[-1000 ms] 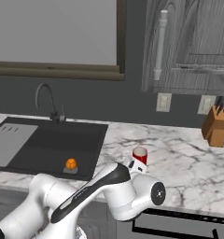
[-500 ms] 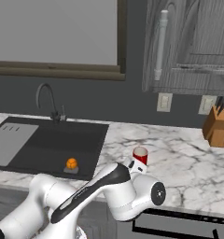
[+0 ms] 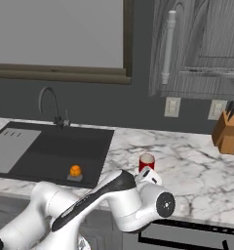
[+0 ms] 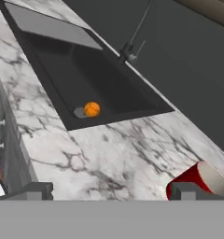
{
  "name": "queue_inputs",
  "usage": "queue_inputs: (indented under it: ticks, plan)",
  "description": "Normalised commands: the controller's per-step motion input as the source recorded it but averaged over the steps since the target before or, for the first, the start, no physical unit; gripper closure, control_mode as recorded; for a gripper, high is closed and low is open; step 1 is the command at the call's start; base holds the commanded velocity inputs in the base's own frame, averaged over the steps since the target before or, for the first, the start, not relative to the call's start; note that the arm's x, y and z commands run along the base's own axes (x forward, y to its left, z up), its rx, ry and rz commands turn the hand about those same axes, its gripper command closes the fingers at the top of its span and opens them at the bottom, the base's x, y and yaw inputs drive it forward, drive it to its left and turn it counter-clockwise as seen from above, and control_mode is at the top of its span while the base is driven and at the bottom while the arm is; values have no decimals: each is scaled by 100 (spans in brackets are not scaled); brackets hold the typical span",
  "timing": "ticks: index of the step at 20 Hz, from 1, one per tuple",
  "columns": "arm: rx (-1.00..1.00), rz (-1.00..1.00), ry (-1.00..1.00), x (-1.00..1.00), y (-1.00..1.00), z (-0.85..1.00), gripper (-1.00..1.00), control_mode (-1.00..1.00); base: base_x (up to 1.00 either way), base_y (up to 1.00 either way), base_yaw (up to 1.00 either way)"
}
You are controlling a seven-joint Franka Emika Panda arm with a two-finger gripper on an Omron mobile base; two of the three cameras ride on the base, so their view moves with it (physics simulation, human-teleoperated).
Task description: Clear the mugs and bowl far away from the sink.
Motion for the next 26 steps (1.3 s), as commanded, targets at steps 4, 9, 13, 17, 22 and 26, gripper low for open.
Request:
queue_inputs:
  ticks: [4,9,13,17,22,26]
  plan:
    - [0,-27,10,19,-5,0,-100,-100,0,0,0]
    - [0,-27,13,50,0,0,-100,-100,0,0,0]
    - [8,-19,14,58,0,0,-100,-100,0,0,0]
    - [12,-10,11,47,-1,0,-100,-100,0,0,0]
    - [17,-6,10,31,-10,0,-100,-100,0,0,0]
    - [20,-6,10,17,-18,0,-100,-100,0,0,0]
